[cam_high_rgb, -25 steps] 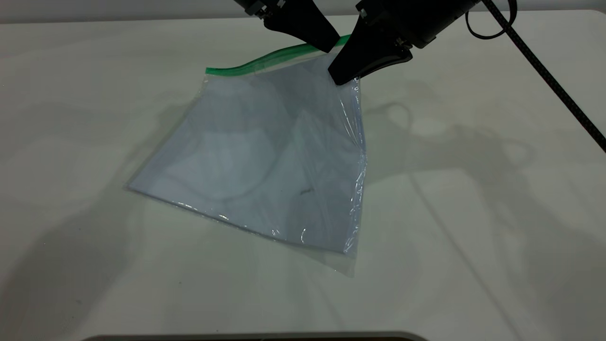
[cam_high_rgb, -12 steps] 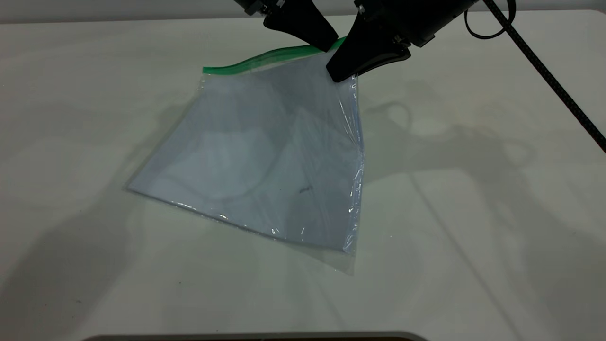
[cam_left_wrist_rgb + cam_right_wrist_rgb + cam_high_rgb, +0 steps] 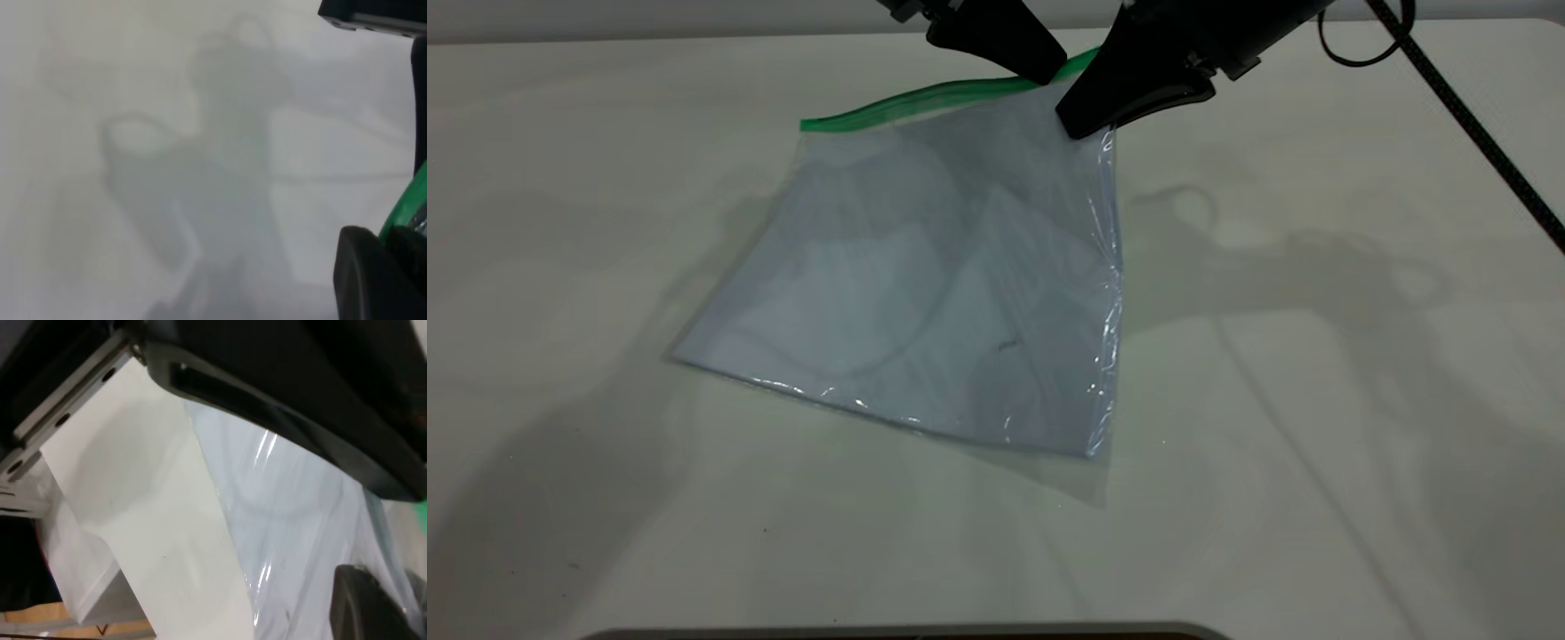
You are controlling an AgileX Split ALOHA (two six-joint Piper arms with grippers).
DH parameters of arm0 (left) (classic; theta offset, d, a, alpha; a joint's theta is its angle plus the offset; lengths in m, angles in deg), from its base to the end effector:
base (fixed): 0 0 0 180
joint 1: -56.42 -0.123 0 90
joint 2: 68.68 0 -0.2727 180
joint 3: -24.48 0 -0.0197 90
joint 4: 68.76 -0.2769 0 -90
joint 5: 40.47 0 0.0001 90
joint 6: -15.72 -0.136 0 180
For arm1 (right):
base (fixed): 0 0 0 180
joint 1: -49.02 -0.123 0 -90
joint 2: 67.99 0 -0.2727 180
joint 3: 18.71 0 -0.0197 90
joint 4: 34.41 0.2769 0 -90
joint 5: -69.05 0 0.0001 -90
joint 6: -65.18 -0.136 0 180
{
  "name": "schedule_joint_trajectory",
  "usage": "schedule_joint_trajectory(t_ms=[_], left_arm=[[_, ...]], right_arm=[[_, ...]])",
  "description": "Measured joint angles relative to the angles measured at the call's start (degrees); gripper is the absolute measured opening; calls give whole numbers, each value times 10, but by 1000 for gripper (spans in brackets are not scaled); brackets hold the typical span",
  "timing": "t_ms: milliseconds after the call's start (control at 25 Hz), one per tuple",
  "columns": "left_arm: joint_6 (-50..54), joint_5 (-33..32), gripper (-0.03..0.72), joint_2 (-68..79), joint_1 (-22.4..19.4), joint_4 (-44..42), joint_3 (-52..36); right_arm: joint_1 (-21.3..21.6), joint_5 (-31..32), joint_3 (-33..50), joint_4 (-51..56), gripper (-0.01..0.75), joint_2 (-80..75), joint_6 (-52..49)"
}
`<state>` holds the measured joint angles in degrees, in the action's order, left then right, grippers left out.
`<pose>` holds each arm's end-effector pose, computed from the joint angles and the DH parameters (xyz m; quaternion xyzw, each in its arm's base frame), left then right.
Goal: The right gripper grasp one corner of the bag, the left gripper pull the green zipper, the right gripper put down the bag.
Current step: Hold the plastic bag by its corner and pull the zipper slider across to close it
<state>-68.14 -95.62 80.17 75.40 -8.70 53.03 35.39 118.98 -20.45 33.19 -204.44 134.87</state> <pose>0.4615 -0.2611 0.0541 0.5082 0.7501 -0.3375 0.2552 0.4074 0.1979 0.0403 -0.2717 0.8696 0.3785 0.1634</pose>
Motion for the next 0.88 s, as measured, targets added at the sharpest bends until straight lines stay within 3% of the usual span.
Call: schedule_joint_trajectory(t_ms=[520, 880], left_arm=[[-2, 4, 57, -1, -28, 4, 1], [-2, 5, 57, -1, -47, -60, 1]], right_arm=[[19, 4, 0, 5, 34, 29, 5], [22, 7, 0, 25, 34, 29, 15]])
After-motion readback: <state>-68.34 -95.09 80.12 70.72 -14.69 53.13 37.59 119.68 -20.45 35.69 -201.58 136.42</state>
